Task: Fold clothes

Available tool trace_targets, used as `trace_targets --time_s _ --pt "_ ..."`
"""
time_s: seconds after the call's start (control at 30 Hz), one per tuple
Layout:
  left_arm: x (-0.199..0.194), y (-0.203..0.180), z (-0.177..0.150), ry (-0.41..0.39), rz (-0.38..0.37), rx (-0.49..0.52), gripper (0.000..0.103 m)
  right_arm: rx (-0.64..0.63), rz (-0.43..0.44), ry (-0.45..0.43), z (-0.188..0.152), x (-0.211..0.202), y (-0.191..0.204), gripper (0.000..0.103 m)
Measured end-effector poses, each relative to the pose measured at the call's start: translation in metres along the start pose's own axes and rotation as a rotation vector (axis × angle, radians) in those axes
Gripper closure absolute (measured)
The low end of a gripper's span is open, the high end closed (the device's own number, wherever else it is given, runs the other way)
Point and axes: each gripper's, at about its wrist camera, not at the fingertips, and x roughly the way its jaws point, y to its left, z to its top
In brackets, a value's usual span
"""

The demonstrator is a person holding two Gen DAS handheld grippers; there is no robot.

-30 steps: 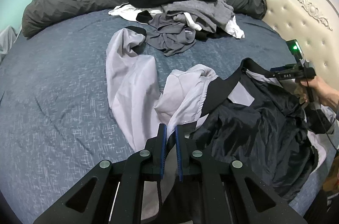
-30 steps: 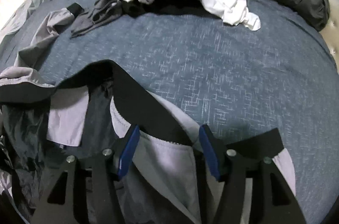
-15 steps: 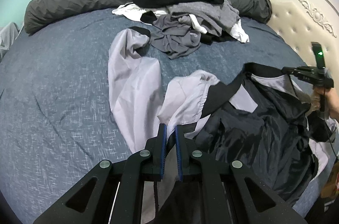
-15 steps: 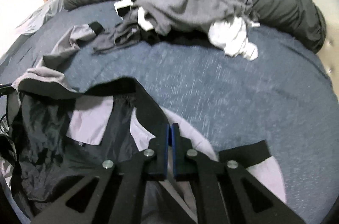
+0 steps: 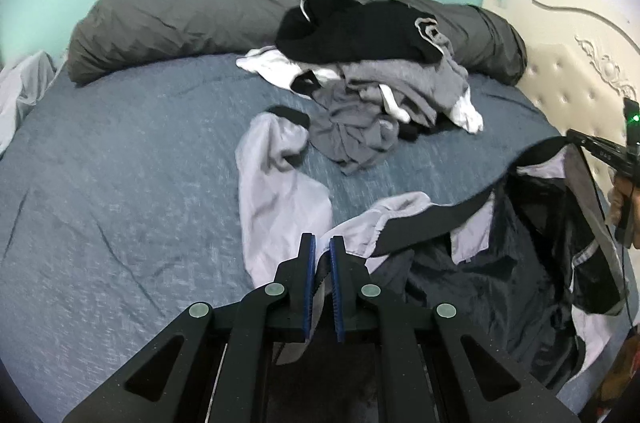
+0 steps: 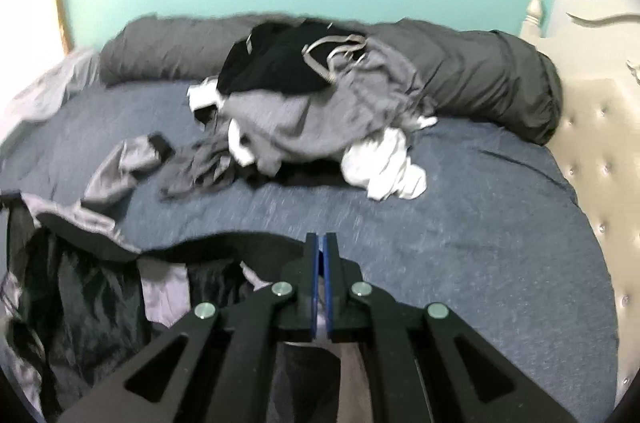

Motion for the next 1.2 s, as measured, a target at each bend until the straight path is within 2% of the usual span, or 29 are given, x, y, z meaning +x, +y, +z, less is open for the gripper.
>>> trace_targets --time_s 0.17,0.3,0.47,0.7,0.77,0.9,1.07,1.2 --pt "-0.016 0.008 0.023 -0.023 0.006 -0.018 0.096 -0.007 -0.021 -0.003 0.015 -0.012 0.001 0.101" --pt "-0.037 0.016 0.050 -0.053 0.018 -0.024 0.096 -0.029 -0.047 -0.031 0.045 -0.033 0.006 0.101" --pt "-0.064 0.025 0.096 -0.101 0.041 -0.038 0.096 -0.035 -0.080 -0.081 0.093 -0.059 0.010 0.101" --pt "-0.084 0.037 0.165 -0.173 0.082 -0.068 0.096 -0.028 -0.124 -0.125 0.147 -0.060 0.011 0.101" --pt "-0.076 0.036 0.177 -0.178 0.105 -0.056 0.096 -0.024 -0.139 -0.131 0.158 -0.053 0.010 0.101" --pt "-0.024 0.032 0.178 -0.121 0.121 -0.057 0.096 -0.007 -0.154 -0.098 0.154 -0.018 0.007 0.101" --pt "0.058 0.025 0.151 -0.016 0.137 -0.029 0.095 0.005 -0.139 -0.015 0.119 0.048 0.009 0.101" --pt "0.116 0.024 0.112 0.070 0.106 -0.037 0.094 -0.007 -0.097 0.078 0.083 0.097 0.019 0.101"
